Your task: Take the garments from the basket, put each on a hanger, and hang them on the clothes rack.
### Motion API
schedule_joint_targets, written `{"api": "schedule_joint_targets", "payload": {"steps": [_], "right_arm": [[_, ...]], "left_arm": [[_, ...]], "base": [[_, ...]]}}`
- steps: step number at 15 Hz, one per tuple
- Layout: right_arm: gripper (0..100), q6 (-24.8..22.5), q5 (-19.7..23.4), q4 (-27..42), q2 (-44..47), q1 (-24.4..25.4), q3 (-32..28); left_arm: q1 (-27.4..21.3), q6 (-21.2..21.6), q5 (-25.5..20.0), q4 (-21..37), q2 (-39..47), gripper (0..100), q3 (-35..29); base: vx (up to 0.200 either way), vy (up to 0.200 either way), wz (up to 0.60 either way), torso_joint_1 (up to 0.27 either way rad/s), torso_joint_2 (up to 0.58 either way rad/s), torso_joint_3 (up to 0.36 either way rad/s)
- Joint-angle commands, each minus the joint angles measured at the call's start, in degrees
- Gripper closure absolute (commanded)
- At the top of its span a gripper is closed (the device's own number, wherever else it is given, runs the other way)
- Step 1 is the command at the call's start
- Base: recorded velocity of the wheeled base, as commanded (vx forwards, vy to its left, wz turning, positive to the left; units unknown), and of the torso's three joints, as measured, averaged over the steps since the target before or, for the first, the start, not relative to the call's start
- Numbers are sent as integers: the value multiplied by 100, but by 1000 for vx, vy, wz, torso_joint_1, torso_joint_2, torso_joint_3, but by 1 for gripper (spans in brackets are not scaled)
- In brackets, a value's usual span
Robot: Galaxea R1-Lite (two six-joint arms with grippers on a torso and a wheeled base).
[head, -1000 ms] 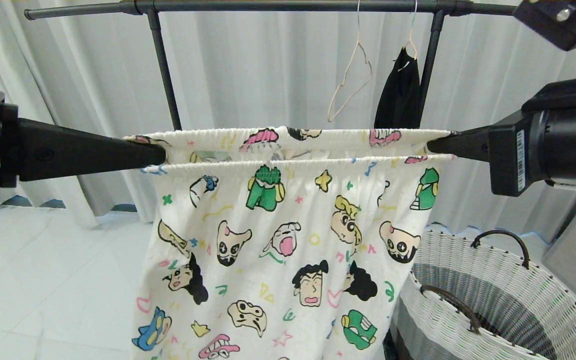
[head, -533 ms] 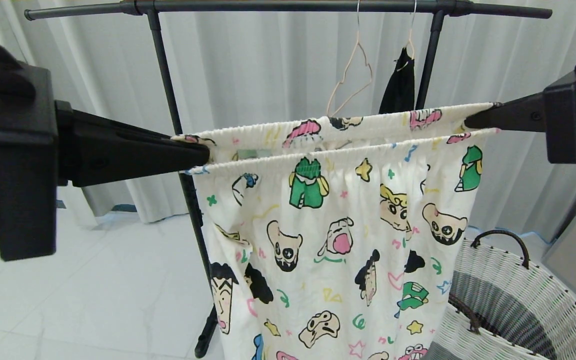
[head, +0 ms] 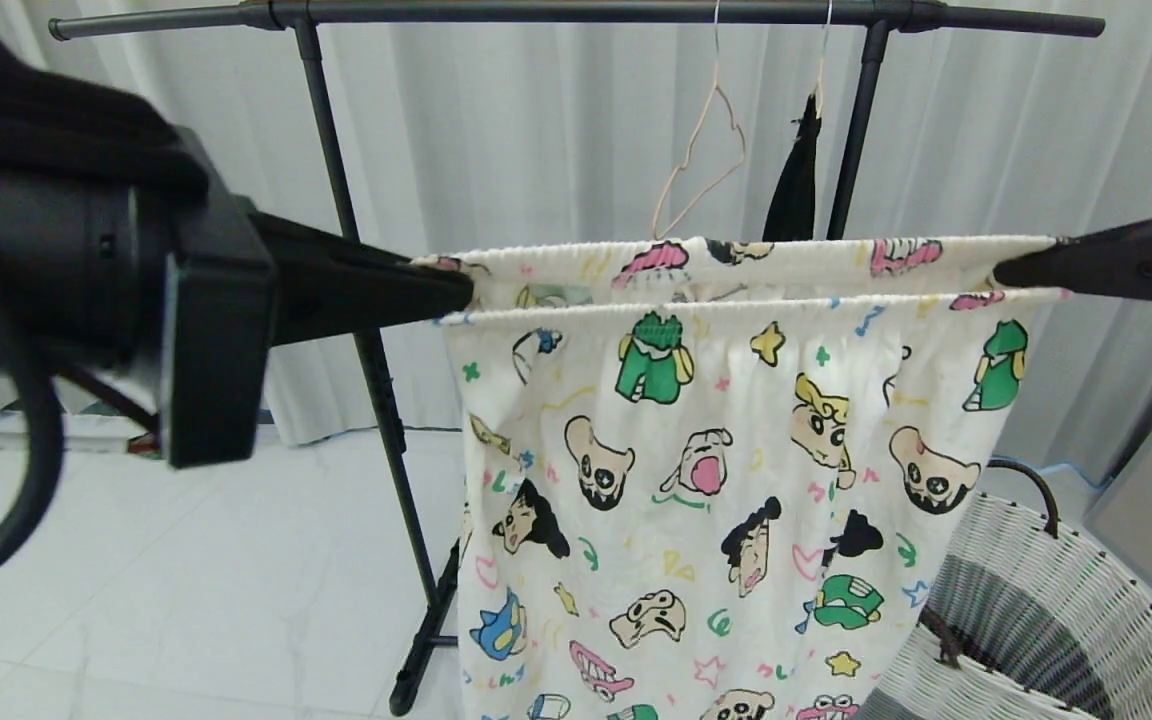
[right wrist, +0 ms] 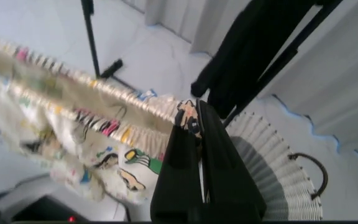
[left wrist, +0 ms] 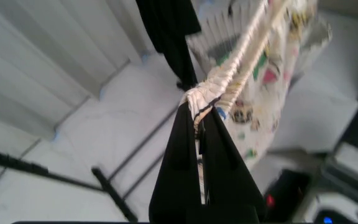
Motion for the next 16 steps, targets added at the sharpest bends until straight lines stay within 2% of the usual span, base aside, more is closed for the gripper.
{"api": "schedule_joint_targets", "payload": {"steps": [1, 2, 3, 4, 5, 8, 16], "right_arm": [[100, 38, 7, 135, -515, 358, 440], [100, 65, 7, 390, -796, 788, 686], [100, 65, 7, 443, -849, 885, 738], [100, 74, -1, 584, -1016, 1333, 949], [100, 74, -1, 584, -1024, 1421, 1011], [100, 65, -1, 575, -989, 1491, 1011], [100, 65, -10, 575, -1007, 1535, 1011]], "left_arm": [[106, 30, -24, -445, 487, 100, -31], [246, 259, -42, -603, 724, 100, -101], [273, 303, -51, -603, 768, 100, -119], [308, 373, -270, -612, 900, 100, -260], [308, 382, -349, -612, 944, 100, -356], [308, 373, -446, -612, 1005, 100, -523], [404, 355, -499, -612, 917, 100, -462]], "base": [[0, 0, 0, 0, 0, 0], [0, 0, 0, 0, 0, 0], [0, 0, 0, 0, 0, 0], [0, 0, 0, 0, 0, 0], [0, 0, 0, 0, 0, 0], [0, 0, 0, 0, 0, 0], [0, 0, 0, 0, 0, 0]]}}
